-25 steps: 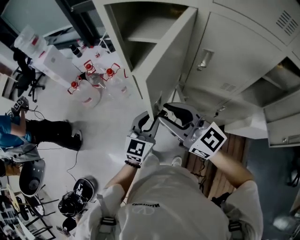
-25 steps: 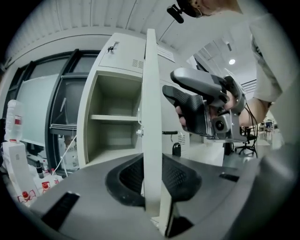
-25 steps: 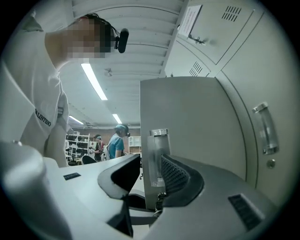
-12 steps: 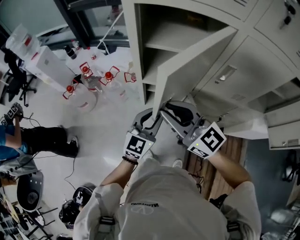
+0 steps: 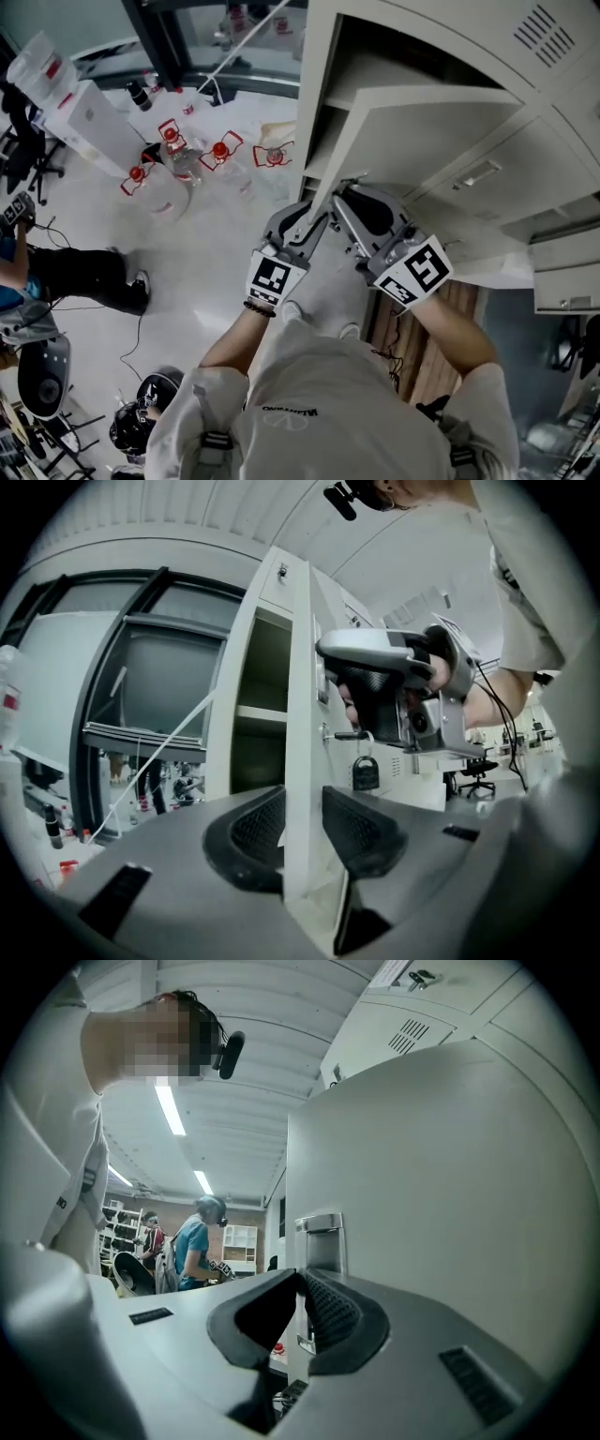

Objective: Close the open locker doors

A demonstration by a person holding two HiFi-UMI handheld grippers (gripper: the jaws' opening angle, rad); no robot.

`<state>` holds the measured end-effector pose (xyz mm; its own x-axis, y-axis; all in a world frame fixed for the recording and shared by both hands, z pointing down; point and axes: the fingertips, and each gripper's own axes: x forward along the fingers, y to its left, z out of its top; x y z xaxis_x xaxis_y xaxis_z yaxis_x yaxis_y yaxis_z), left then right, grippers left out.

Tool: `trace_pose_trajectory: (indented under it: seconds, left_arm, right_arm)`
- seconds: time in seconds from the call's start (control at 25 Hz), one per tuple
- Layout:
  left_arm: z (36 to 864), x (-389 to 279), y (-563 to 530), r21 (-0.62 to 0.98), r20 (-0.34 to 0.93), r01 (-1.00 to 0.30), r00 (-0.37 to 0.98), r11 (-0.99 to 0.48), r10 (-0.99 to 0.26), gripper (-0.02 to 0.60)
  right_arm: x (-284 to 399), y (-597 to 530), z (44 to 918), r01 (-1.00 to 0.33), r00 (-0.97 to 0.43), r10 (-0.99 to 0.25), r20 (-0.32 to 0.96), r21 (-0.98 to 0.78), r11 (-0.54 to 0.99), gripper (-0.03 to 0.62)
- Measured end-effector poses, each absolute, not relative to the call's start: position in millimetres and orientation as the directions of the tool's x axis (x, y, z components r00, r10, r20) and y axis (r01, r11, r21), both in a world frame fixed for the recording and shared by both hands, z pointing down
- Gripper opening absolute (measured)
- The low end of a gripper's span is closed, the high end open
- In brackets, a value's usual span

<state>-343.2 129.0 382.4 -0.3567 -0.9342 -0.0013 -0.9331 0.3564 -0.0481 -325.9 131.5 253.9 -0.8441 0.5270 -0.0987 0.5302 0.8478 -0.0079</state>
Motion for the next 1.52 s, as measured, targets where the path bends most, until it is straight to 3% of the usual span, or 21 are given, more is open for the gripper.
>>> trace_pose_trajectory:
  seconds: [0.28, 0.92, 1.32, 1.52]
  left_arm:
    - [385, -373, 149, -0.043, -0.030, -0.871, -0.489, 0.490, -0.872, 0.006]
    - [391, -440, 104, -0.084, -0.024, -0.841, -0.534, 0.534, -0.845, 0.005]
    - [388, -449, 92, -0.087, -0.036, -0.821, -0.563, 0.564, -0.825, 0.005]
    - [391, -452, 94, -0.102, -0.039, -0.821, -0.562, 0.562, -0.826, 0.005]
  right_arm:
    - [-370, 122, 252, 0.444, -0.891, 0.441, -0.107, -0.012, 0.896, 0.032]
    - [-433, 98, 252, 0.183, -0.975, 0.181, -0.128, -0.003, 0.983, 0.031]
    - [-441, 87, 249, 0.088, -0.983, 0.087, -0.164, -0.002, 0.996, 0.033]
    - [-425, 88, 265, 0.071, -0.990, 0.073, -0.123, 0.016, 0.997, 0.017]
